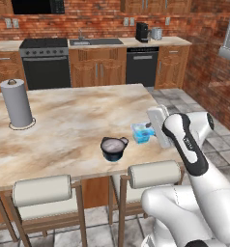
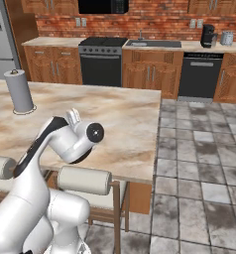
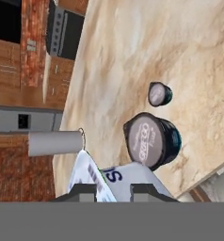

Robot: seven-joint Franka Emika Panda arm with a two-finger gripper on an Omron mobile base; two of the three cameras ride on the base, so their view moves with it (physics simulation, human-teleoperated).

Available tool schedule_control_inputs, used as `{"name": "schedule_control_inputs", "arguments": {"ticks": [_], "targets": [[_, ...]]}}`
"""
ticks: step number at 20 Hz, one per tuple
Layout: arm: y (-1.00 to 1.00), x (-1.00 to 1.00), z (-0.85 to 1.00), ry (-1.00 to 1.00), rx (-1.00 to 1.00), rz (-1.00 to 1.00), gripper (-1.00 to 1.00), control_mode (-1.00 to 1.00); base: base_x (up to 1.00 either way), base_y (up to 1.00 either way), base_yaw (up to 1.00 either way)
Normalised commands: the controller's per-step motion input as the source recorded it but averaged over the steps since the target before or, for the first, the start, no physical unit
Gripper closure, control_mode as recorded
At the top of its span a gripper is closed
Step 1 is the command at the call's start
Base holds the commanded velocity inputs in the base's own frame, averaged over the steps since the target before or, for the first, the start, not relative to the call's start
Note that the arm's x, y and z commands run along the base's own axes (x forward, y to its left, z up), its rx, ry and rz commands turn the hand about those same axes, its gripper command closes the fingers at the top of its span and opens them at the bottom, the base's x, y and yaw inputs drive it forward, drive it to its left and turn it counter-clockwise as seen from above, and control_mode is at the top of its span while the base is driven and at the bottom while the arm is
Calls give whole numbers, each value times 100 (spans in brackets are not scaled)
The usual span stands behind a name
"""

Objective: Stack the yogurt containers by placing the smaller containers on top of the larger containers.

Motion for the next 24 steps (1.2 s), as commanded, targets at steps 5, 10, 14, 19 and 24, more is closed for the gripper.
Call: {"name": "schedule_control_inputs", "arguments": {"ticks": [5,10,14,19,24], "targets": [[28,-10,8,7,7,0,100,-100,0,0,0],[27,-12,2,8,7,0,100,-100,0,0,0],[24,-11,0,8,6,0,100,-100,0,0,0],[20,-5,0,8,4,0,100,-100,0,0,0],[15,0,0,4,0,0,100,-100,0,0,0]]}}
